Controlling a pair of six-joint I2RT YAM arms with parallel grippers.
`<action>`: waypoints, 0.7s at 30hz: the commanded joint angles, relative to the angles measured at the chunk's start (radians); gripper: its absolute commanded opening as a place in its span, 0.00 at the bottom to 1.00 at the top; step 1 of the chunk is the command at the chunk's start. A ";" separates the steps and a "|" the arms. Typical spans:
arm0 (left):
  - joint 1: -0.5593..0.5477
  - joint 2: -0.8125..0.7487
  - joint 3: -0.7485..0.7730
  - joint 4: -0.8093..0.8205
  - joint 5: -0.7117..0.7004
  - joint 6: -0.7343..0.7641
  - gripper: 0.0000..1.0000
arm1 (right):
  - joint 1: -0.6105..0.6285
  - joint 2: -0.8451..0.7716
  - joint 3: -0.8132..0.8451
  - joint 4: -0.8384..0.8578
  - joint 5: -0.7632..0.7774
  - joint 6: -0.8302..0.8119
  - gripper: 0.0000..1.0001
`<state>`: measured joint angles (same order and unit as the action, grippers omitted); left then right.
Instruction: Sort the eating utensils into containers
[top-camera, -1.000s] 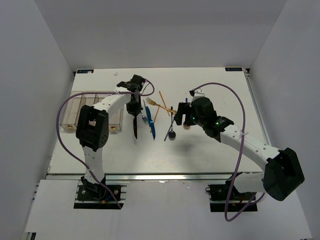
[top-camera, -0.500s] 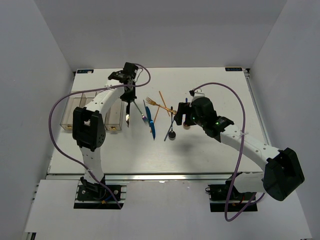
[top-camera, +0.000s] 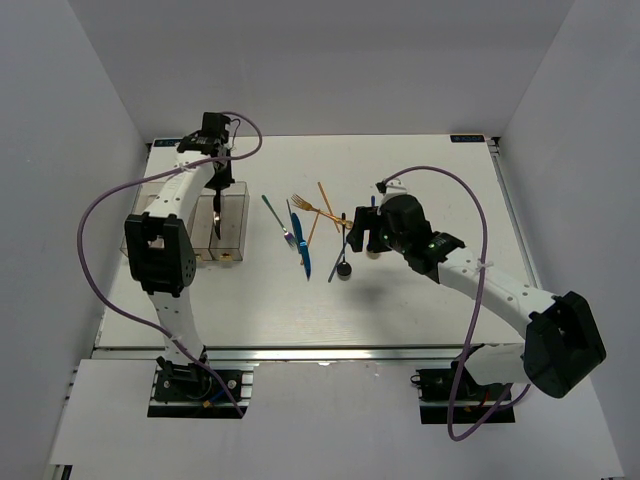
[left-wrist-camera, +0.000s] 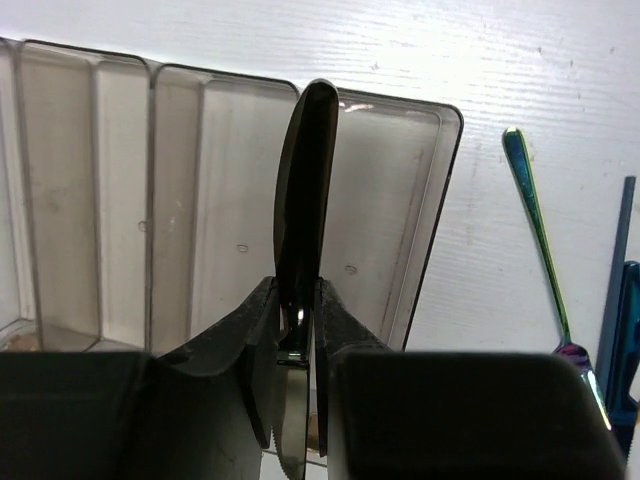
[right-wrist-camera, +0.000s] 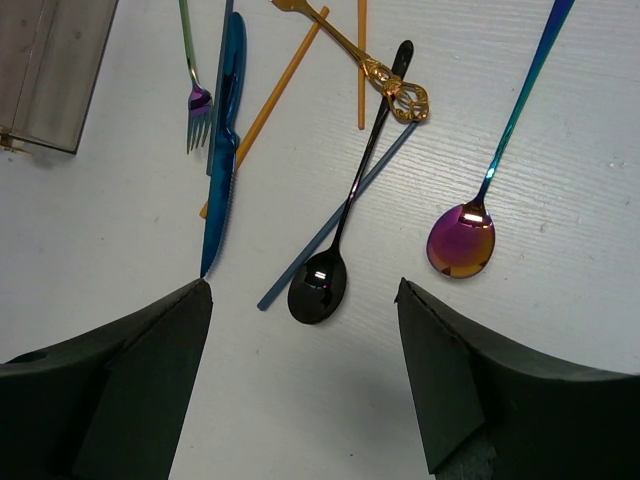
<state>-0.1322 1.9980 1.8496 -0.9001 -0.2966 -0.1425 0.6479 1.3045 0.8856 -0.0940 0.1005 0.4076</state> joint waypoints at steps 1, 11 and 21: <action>-0.014 -0.013 -0.062 0.075 0.037 0.043 0.00 | -0.004 0.009 0.009 0.043 -0.012 -0.012 0.79; -0.014 -0.104 -0.271 0.240 0.082 0.040 0.00 | -0.004 0.016 0.009 0.046 -0.019 -0.009 0.79; -0.012 -0.099 -0.274 0.285 0.082 -0.020 0.37 | -0.005 0.009 0.004 0.045 -0.016 -0.016 0.80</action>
<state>-0.1432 1.9709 1.5627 -0.6689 -0.2218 -0.1352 0.6479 1.3167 0.8856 -0.0860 0.0898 0.4076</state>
